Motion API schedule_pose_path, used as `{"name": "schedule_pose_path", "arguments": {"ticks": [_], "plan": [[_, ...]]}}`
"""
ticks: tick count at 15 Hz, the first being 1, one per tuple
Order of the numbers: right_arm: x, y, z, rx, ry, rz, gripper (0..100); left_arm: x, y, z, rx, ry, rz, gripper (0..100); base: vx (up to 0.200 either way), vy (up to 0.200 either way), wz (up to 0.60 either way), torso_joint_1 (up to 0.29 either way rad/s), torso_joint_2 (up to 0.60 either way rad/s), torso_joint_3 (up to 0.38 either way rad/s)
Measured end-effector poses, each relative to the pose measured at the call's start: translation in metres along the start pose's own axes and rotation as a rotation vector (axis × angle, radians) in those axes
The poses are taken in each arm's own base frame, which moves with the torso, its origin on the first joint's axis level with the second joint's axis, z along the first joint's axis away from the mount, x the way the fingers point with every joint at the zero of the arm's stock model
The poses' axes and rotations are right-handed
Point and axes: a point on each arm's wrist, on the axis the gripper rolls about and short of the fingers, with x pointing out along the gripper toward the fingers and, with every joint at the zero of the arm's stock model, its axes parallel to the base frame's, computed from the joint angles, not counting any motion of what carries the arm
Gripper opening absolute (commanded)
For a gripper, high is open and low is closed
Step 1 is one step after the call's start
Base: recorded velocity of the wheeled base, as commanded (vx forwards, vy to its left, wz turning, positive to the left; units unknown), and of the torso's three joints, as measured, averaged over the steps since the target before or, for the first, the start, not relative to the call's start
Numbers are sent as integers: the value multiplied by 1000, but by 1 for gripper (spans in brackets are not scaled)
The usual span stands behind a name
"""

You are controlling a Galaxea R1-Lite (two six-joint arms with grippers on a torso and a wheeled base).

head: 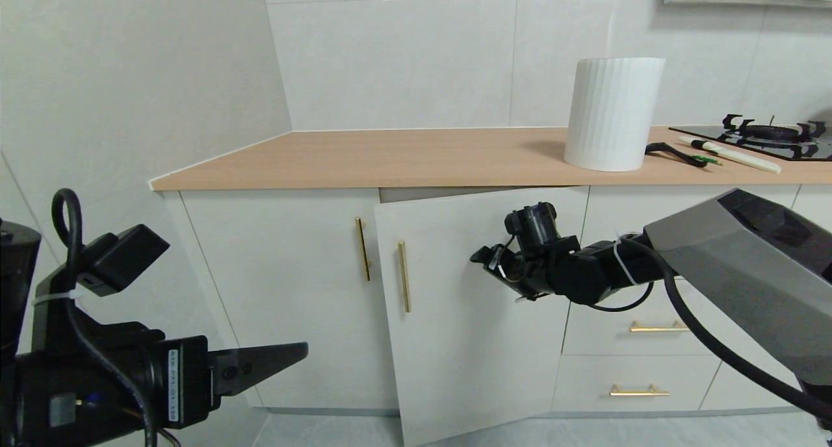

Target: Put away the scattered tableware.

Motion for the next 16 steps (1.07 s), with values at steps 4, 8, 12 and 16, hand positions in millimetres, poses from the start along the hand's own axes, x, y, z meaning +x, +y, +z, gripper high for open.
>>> {"name": "schedule_pose_path", "arguments": {"ticks": [4, 8, 12, 16], "plan": [[15, -5, 6, 32, -56, -33, 100, 0, 0, -1, 0, 3, 1, 100, 0, 0, 0, 0, 0, 0], [26, -10, 12, 48, -106, -71, 100, 1, 1, -1, 0, 4, 1, 100, 0, 0, 0, 0, 0, 0], [31, -15, 15, 54, -112, -94, 100, 1, 1, -1, -1, 5, 0, 100, 0, 0, 0, 0, 0, 0], [34, -17, 19, 63, -122, -116, 100, 1, 1, -1, 0, 5, 0, 100, 0, 0, 0, 0, 0, 0]]}}
